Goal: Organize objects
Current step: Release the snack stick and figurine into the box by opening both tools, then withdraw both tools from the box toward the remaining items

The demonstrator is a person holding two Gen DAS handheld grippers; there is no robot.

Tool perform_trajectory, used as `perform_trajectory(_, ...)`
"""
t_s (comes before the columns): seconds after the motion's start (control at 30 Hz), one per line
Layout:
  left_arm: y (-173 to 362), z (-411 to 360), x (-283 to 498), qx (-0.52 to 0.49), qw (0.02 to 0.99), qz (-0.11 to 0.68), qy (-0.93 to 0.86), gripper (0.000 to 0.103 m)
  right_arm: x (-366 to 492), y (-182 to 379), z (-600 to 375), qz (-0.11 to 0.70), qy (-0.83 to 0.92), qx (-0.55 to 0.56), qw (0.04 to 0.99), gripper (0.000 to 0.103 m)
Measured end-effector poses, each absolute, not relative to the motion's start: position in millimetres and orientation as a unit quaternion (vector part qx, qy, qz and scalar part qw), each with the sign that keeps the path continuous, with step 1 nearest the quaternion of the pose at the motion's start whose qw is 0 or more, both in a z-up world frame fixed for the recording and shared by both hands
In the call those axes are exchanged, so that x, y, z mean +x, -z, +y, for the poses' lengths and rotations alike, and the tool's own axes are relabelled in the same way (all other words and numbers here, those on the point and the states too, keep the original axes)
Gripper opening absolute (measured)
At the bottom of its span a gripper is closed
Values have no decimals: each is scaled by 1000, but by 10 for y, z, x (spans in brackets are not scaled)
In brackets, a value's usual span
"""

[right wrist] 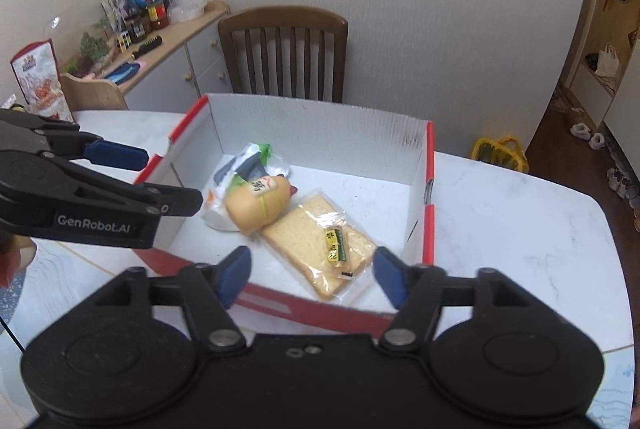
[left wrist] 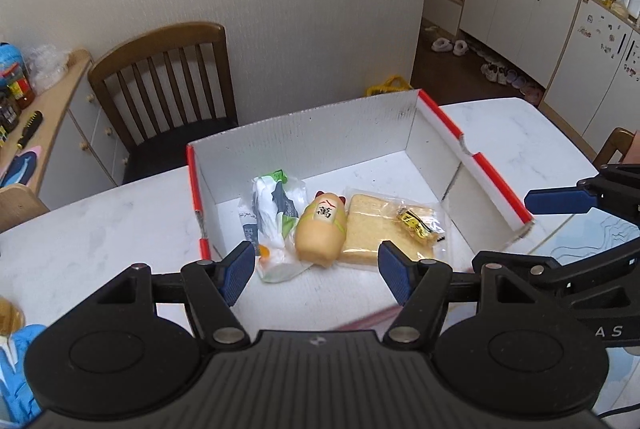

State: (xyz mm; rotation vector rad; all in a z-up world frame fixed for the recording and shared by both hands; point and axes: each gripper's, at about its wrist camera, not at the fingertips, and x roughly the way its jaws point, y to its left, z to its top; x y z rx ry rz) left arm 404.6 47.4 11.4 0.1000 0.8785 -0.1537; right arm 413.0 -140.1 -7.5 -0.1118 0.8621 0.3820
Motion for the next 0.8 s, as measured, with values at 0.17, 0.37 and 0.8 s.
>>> perform_trajectory(0.17, -251, 464, 3770, 50, 907, 412, 77, 67, 3914, -29, -1423, 408, -187, -51, 892, 70)
perform_trajectory(0.37, -366, 460, 3470, 51, 911, 400, 86, 67, 3627, -164, -1428, 393, -195, -47, 897, 78)
perform_trajectory(0.8, -479, 514, 2830, 42, 923, 370, 95, 82, 3063, -291, -1485, 369, -208, -33, 905, 103)
